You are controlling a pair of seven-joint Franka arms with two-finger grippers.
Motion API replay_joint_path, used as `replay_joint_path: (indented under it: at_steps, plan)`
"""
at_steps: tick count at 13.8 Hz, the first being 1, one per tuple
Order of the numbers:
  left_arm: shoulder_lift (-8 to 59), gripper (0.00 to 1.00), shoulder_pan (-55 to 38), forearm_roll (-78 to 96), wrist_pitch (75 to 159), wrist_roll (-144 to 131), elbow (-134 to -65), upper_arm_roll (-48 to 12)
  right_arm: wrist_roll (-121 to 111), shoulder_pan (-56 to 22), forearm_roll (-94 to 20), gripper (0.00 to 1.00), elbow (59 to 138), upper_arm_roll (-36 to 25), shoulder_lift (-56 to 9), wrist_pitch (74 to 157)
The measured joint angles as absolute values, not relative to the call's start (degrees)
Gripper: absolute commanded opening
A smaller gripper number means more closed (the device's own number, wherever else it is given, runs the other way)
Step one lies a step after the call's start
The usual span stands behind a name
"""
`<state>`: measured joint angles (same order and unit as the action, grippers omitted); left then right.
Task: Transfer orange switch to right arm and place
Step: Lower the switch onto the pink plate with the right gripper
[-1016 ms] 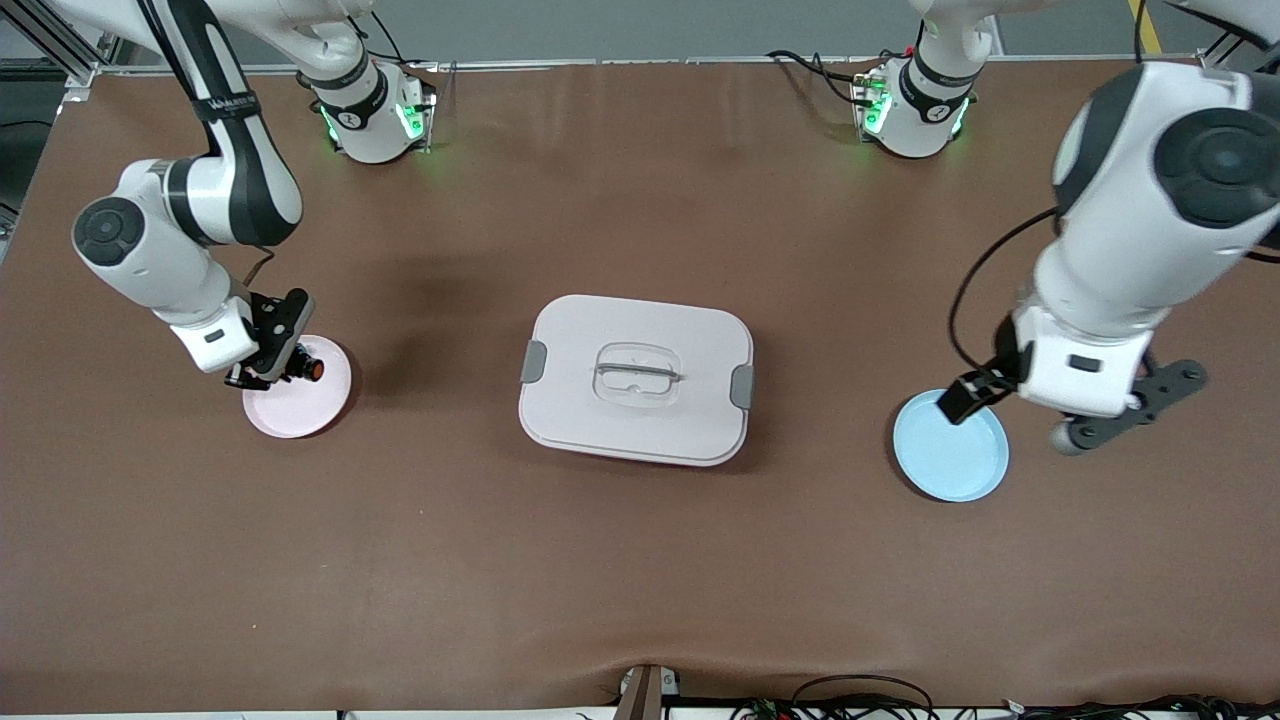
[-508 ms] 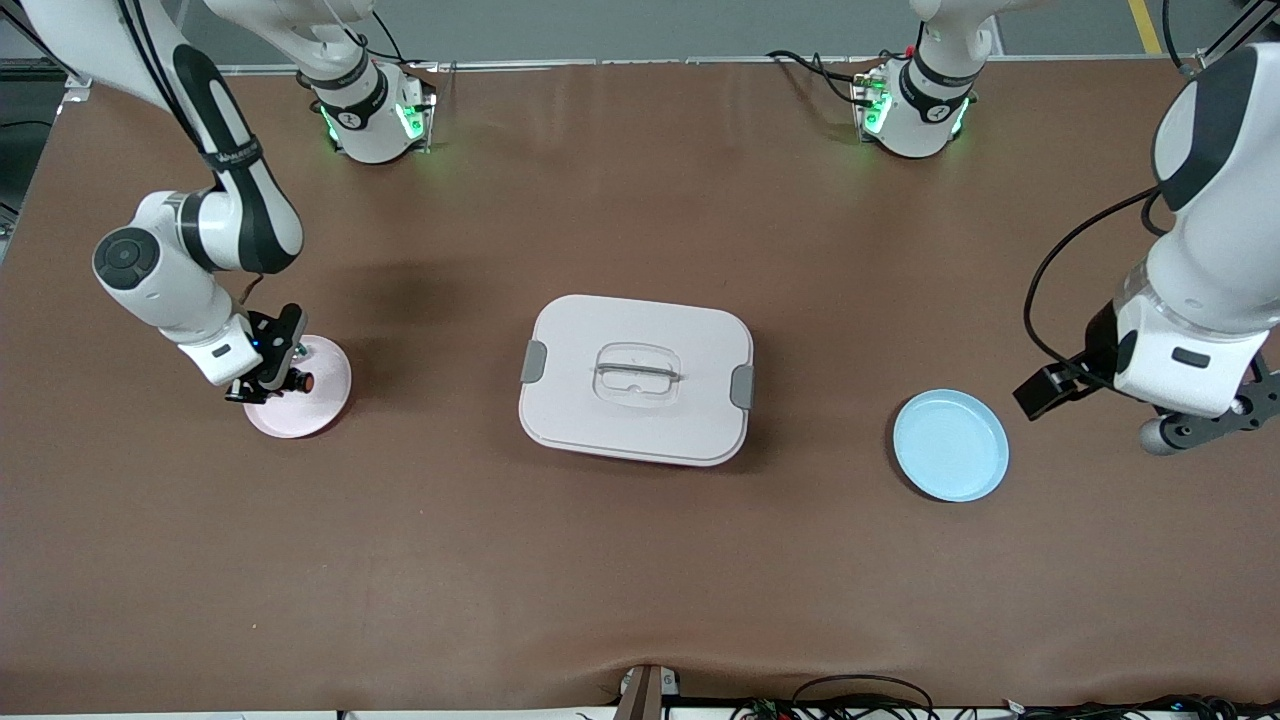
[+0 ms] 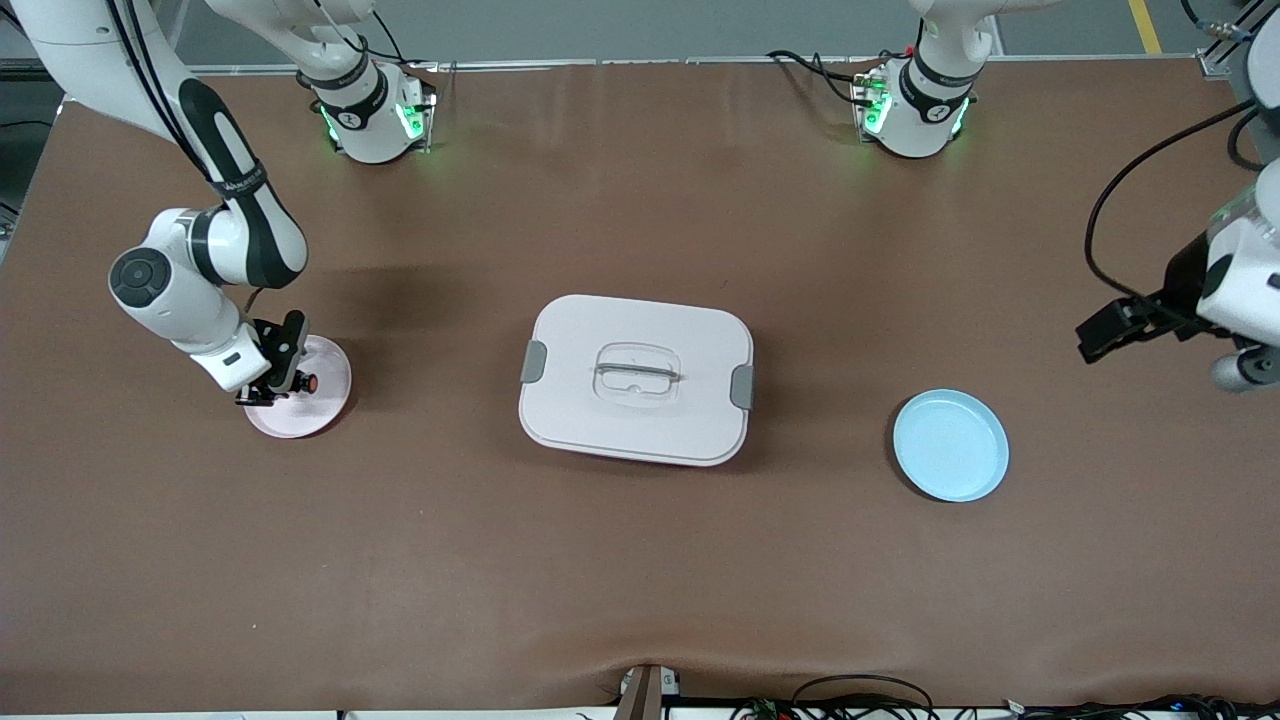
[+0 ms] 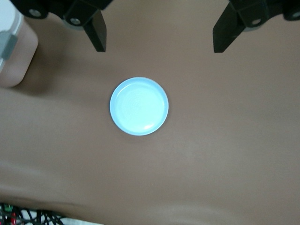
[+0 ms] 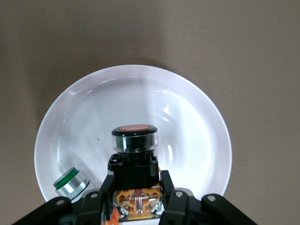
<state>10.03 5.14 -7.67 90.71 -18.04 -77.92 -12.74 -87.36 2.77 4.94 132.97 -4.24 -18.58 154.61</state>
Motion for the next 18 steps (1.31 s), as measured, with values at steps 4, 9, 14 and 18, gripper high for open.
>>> replay_joint_path:
  at_steps: [4, 9, 14, 18]
  plan:
    - [2.76, 1.0, 2.15, -5.08, 90.15, -11.16, -84.84, -7.35, -87.42, 3.19, 4.79, 0.0, 132.92, -4.23, -19.75, 155.93]
    - [-2.63, 1.0, 2.06, -4.69, 90.14, -5.66, -90.7, -6.83, -87.41, 3.35, 3.6, 0.0, 132.78, -4.0, -20.77, 156.62]
    - [-3.84, 1.0, 2.03, -3.2, 90.17, -5.76, -91.84, -6.81, -87.41, 3.35, 2.17, 0.0, 132.35, -2.81, -21.31, 156.71]
    - [-4.24, 1.0, 1.57, -2.81, 90.18, -7.12, -92.12, -7.24, -87.41, 3.35, 1.34, 0.0, 132.11, -2.34, -22.25, 157.63]
